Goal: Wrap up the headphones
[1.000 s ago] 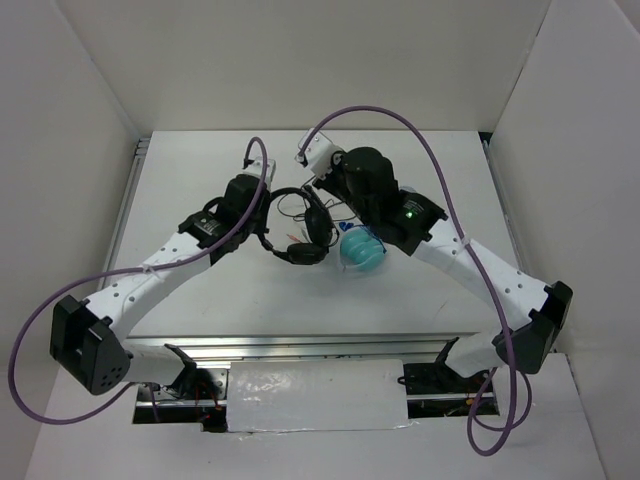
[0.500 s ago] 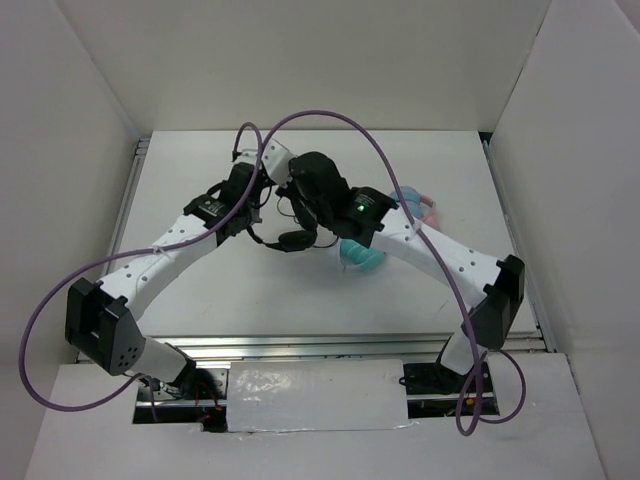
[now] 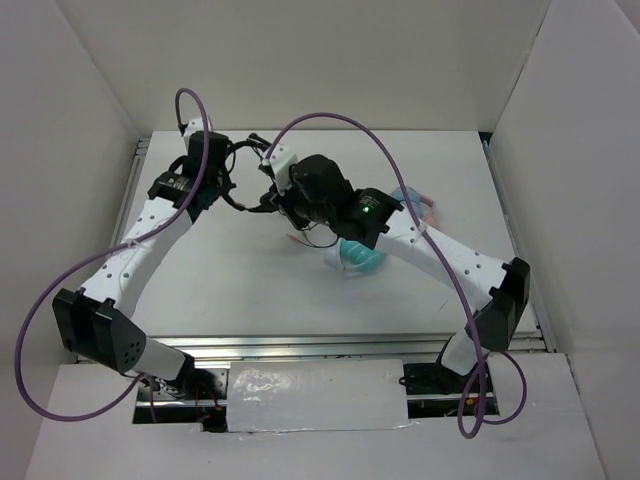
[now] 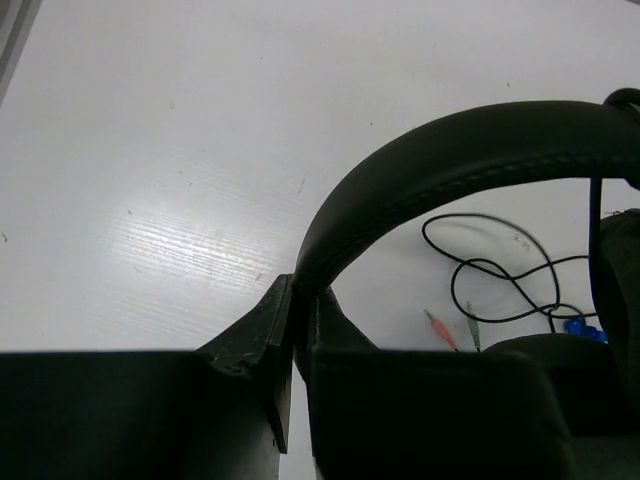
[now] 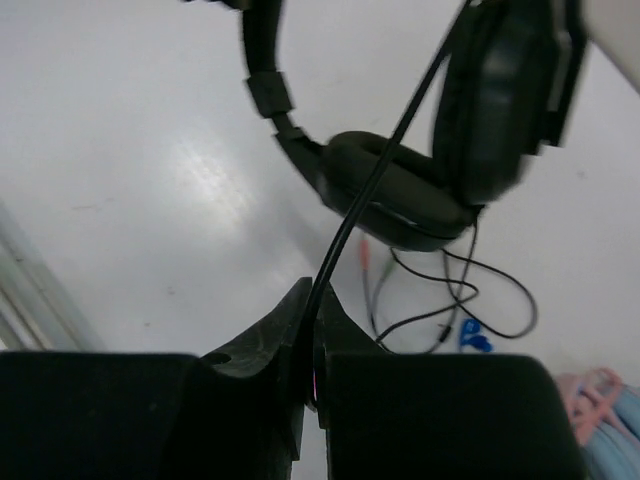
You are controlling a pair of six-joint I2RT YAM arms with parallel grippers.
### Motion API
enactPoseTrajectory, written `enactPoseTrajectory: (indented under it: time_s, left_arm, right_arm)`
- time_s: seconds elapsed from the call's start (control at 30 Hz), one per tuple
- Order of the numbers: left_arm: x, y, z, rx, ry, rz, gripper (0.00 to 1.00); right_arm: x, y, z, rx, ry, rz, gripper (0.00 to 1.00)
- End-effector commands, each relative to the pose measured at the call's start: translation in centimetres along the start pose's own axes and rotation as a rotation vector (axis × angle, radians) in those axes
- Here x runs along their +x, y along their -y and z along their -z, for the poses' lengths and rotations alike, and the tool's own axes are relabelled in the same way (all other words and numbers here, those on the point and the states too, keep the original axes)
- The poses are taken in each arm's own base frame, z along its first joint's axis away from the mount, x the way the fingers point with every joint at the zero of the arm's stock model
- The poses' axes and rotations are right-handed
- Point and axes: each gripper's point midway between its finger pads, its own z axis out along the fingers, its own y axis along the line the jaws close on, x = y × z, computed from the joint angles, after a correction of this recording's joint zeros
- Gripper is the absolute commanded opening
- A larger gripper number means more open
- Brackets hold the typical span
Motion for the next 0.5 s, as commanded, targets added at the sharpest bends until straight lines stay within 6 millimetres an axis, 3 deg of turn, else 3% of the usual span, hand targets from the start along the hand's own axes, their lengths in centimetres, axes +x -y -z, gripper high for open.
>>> enactPoseTrajectory:
  time_s: [0.0, 0.1, 0.13, 0.27, 0.33, 0.4, 0.47]
  left_arm:
    - [-4.6, -0.5, 1.6, -0.019, 0.113, 0.144, 0.00]
    - [-6.2, -0.2, 2.7, 0.027, 0.153, 0.154, 0.00]
    - [-6.4, 0.0, 2.9, 0.047, 0.165, 0.155, 0.00]
    - [-9.1, 1.2, 5.7, 0.170, 0.228, 0.176, 0.00]
    - [-10.6, 1.4, 6.9, 0.198, 0.257, 0.166, 0.00]
    - [-11.4, 2.1, 8.2, 0.257, 0.269, 0.159, 0.00]
    - [-12.3, 2.6, 9.6, 0.305, 0.295, 0.152, 0.00]
  right_arm:
    - [-4.0, -4.4, 2.6, -0.189, 0.165, -0.084, 0.10]
    - [-3.1, -5.7, 1.8, -0.224, 0.172, -0.109, 0.13]
    - [-1.9, -6.3, 1.3, -0.246, 0.151, -0.146, 0.13]
    - [-0.9, -8.2, 0.5, -0.296, 0.191, -0.181, 0.29]
    - [-0.7, -8.2, 0.3, -0.274, 0.256, -0.161, 0.35]
    - [0.5, -7.5, 0.0, -0.191, 0.298, -0.149, 0.51]
    - [-0.6, -6.3, 0.0, -0.114, 0.403, -0.114, 0.62]
